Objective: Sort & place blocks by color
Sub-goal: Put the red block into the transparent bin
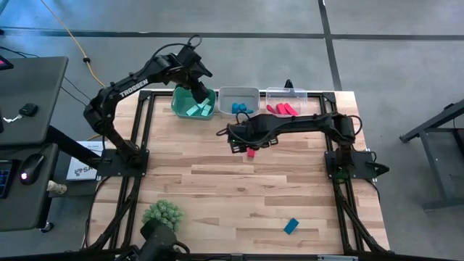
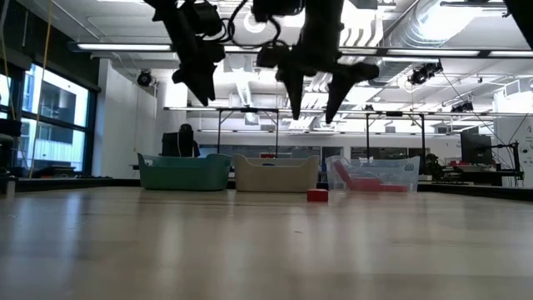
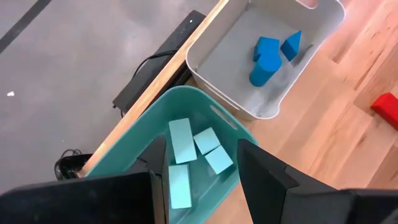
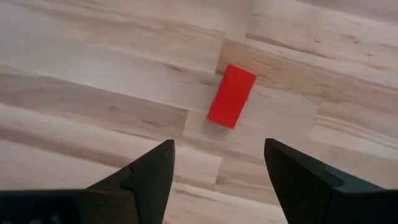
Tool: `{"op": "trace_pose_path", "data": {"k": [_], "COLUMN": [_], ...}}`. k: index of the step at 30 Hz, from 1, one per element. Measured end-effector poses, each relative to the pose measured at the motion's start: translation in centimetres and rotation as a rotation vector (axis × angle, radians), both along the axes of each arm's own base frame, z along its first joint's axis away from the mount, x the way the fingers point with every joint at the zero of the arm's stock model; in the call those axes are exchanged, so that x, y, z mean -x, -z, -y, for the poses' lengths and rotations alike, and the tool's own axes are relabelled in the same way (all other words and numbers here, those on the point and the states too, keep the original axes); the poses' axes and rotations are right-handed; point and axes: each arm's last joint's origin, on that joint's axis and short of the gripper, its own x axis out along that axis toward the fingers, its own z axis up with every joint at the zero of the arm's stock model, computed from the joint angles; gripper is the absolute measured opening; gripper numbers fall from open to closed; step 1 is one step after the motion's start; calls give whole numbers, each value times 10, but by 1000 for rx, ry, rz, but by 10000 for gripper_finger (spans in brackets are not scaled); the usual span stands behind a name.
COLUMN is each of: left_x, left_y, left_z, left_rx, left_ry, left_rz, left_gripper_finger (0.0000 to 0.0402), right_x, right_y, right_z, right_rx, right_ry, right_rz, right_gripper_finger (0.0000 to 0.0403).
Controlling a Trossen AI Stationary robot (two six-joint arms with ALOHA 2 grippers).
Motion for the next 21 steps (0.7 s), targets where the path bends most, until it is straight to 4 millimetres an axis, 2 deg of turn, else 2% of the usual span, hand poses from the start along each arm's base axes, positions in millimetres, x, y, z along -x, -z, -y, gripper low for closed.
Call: {"op": "trace_pose_path", "data": {"k": [11, 15, 21], "left_x": [0, 0, 0], "left_y": [0, 0, 0], "left_z": [0, 0, 0], "left_rx": [-6, -7, -7], "left_ry": [7, 6, 6], "left_rz": [-5, -6, -7], "left_gripper_finger": [113, 113, 113], "right_x": [-20, -21, -15], "right_y": [54, 65, 92], "right_z": [8, 12, 16], "right_rx": [-56, -55, -114], "right_ry": [8, 1, 21], "right_rz": [-116, -128, -125], "right_gripper_finger": [238, 238, 238]}}
